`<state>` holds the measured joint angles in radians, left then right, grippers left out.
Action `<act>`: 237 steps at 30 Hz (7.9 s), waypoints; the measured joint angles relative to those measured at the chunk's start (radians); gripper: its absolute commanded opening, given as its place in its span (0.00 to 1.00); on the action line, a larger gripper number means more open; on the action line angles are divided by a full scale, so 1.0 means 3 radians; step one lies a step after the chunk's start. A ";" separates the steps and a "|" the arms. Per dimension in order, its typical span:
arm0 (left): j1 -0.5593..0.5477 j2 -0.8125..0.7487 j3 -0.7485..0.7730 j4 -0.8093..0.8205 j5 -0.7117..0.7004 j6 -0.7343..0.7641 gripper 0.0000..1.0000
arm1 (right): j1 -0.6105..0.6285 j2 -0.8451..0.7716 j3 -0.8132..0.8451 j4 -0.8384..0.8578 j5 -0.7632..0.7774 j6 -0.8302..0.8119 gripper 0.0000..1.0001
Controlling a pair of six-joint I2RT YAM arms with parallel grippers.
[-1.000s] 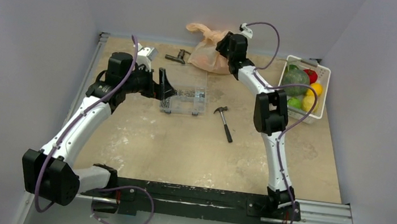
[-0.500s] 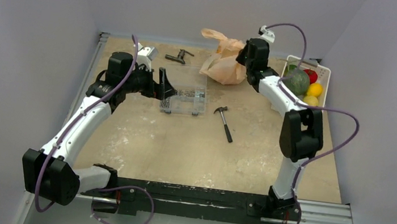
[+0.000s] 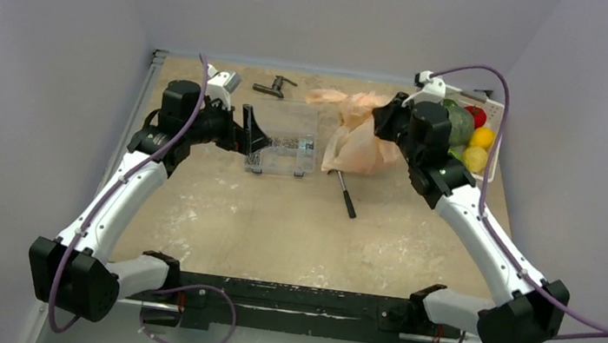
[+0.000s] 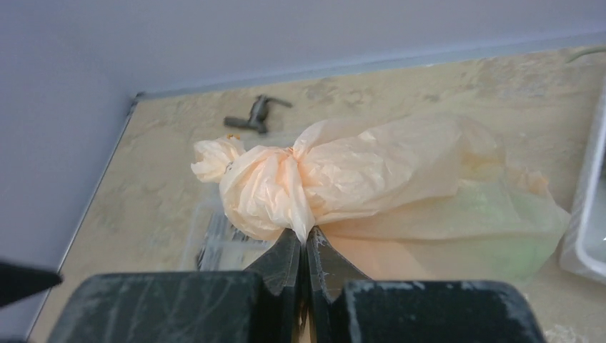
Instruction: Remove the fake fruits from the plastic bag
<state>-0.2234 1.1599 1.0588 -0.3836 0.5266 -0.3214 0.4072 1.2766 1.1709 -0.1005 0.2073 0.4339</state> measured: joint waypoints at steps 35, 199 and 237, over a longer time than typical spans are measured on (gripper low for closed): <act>-0.1081 -0.0050 0.0371 -0.0746 -0.0315 0.0561 0.73 | 0.2265 -0.0581 -0.1511 0.0581 -0.0123 0.0558 0.60; -0.1724 0.0233 0.0529 -0.0916 -0.1321 0.1011 0.79 | 0.1907 -0.1188 -0.2668 0.1780 0.0523 0.0773 0.00; -0.1722 0.0310 0.0558 -0.0919 -0.1900 0.0847 0.00 | 0.1911 -0.1595 -0.2166 0.0810 0.0786 -0.0130 0.68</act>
<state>-0.7399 1.2530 1.2263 -0.6594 -0.0433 -0.0673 0.9806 0.7982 0.5213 0.1425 0.4431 0.3950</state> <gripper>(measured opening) 0.009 0.554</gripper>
